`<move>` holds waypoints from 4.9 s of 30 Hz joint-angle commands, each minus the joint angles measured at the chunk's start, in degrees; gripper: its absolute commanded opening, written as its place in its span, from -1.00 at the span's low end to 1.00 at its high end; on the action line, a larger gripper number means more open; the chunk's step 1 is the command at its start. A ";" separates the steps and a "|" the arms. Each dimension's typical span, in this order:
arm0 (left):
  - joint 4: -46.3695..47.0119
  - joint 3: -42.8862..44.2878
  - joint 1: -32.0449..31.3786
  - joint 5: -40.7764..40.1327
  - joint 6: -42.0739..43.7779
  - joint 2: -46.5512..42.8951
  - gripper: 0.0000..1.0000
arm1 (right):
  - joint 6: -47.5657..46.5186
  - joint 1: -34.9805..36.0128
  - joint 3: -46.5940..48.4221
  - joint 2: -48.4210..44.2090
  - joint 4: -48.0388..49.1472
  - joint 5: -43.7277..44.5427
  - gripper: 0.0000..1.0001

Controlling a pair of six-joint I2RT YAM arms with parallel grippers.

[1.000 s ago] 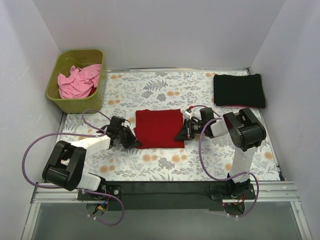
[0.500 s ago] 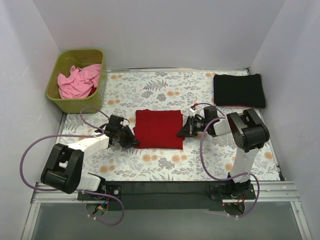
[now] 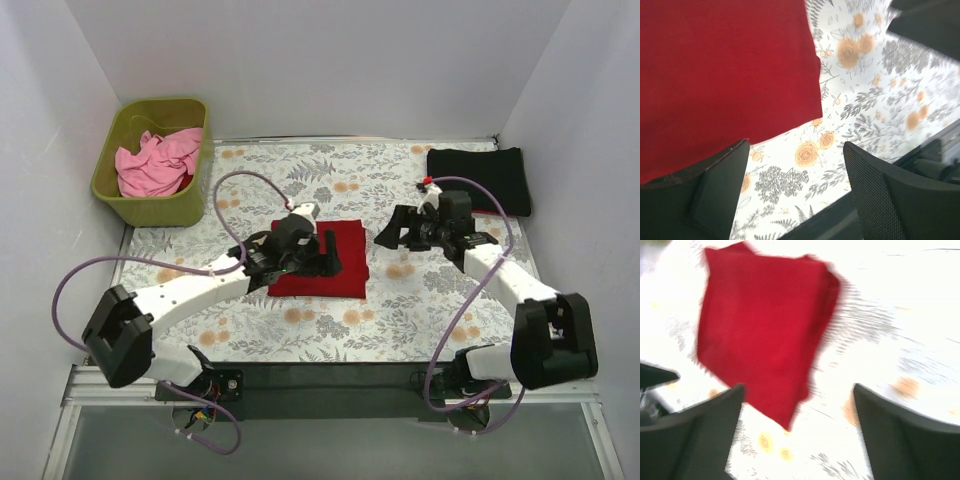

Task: Fold and stack the t-shirts
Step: Fold the tshirt, then neatly place the folded tshirt to the corner

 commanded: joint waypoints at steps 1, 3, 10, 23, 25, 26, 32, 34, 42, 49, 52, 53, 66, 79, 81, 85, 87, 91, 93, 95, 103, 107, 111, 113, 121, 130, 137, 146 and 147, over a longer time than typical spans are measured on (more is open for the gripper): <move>-1.81 4.67 -5.43 -9.14 6.73 6.09 0.43 | -4.41 -4.06 0.21 -6.13 -16.15 14.71 0.69; -1.72 7.14 -9.63 -11.52 11.12 11.19 0.44 | -4.14 -7.04 -0.94 -9.30 -17.03 14.37 0.75; -1.63 17.51 -17.48 -17.68 21.59 23.85 0.38 | -2.83 -10.48 -5.51 -15.10 -20.47 14.45 0.97; -1.98 23.50 -20.38 -20.76 25.73 37.39 0.08 | -1.51 -12.68 -10.70 -20.20 -17.92 10.50 0.80; -2.07 23.15 -20.47 -21.64 25.81 37.75 -0.02 | -1.16 -12.68 -12.18 -20.56 -15.82 9.01 0.78; -2.07 23.14 -20.47 -22.60 25.81 38.01 -0.06 | -1.07 -12.68 -12.37 -20.65 -15.37 8.57 0.78; -3.21 22.53 -20.38 -24.19 25.73 39.07 -0.76 | -0.81 -12.68 -12.63 -18.37 -13.00 4.26 0.75; -3.13 21.92 -20.38 -24.19 25.03 37.93 -1.00 | -0.19 -12.68 -12.72 -17.75 -12.04 2.33 0.75; 0.47 18.32 -20.21 -21.56 21.69 29.23 -1.00 | 8.40 -8.04 -12.45 -6.86 -0.54 -5.32 0.94; 1.80 16.64 -19.95 -20.68 19.49 25.54 -1.00 | 18.78 -2.76 -12.73 2.37 13.09 -5.50 0.86; 2.41 16.12 -19.77 -20.50 19.05 24.48 -1.00 | 22.21 0.76 -11.94 6.41 16.70 -4.62 0.73; 2.50 16.03 -19.68 -20.41 18.79 24.30 -1.00 | 22.92 1.81 -11.76 8.08 17.41 -4.19 0.73; 7.06 13.92 -18.81 -16.73 13.78 23.86 -1.00 | 26.19 10.43 -3.24 22.06 25.23 -5.15 -0.35; 6.55 8.74 -3.97 -0.91 7.36 8.41 0.52 | -7.98 5.25 16.61 23.64 -11.21 14.78 -0.97; 2.70 8.20 2.71 1.65 9.71 6.03 0.70 | -14.40 3.23 23.29 23.91 -18.25 20.91 -0.97; -2.68 6.28 13.78 1.65 13.59 0.59 0.96 | -22.32 0.42 35.41 25.58 -26.87 30.86 -0.97; -2.51 3.12 19.41 1.56 14.03 -1.09 0.96 | -26.53 -0.81 41.92 26.46 -29.50 36.75 -0.97; 1.00 -4.97 24.96 -0.01 15.09 -4.17 0.96 | -31.63 -2.66 50.90 30.23 -31.63 44.67 -0.97; 2.75 -8.65 26.90 0.50 14.39 -4.70 0.97 | -33.75 -3.27 54.06 31.82 -31.89 48.61 -0.97; 1.80 -8.06 27.17 0.07 14.48 -4.18 0.96 | -36.74 -3.54 58.19 34.36 -32.42 51.96 -0.97; 1.01 -7.26 27.25 -3.19 14.56 -2.24 0.96 | -42.72 -5.30 66.73 39.12 -33.65 56.11 -0.97; 0.65 -7.09 27.25 -2.39 14.30 -1.37 0.96 | -44.31 -6.70 68.40 39.12 -33.56 56.82 -0.97; 0.48 -6.91 27.25 -1.52 14.30 -0.75 0.96 | -45.27 -8.72 68.84 37.80 -31.99 55.23 -0.97; 0.48 -7.00 27.25 -1.51 14.30 -0.57 0.96 | -45.54 -10.04 69.10 37.54 -31.28 55.06 -0.97; 0.21 -6.65 27.34 -0.81 14.39 0.57 0.96 | -41.94 -13.38 74.55 38.42 -29.96 53.92 -0.97; -0.05 -6.65 27.34 -0.55 14.48 1.27 0.97 | -37.81 -19.09 73.59 40.52 -28.47 49.61 -0.97; -0.58 -6.12 27.25 -0.37 14.65 2.24 0.96 | -32.71 -23.93 69.29 43.77 -26.63 49.17 -0.97; -0.93 -5.95 27.25 0.42 14.92 3.56 0.96 | -29.72 -27.80 64.53 47.46 -22.93 45.92 -0.95; -0.93 -5.86 27.25 0.42 14.92 3.65 0.97 | -29.37 -28.06 64.53 47.99 -22.84 45.92 -0.94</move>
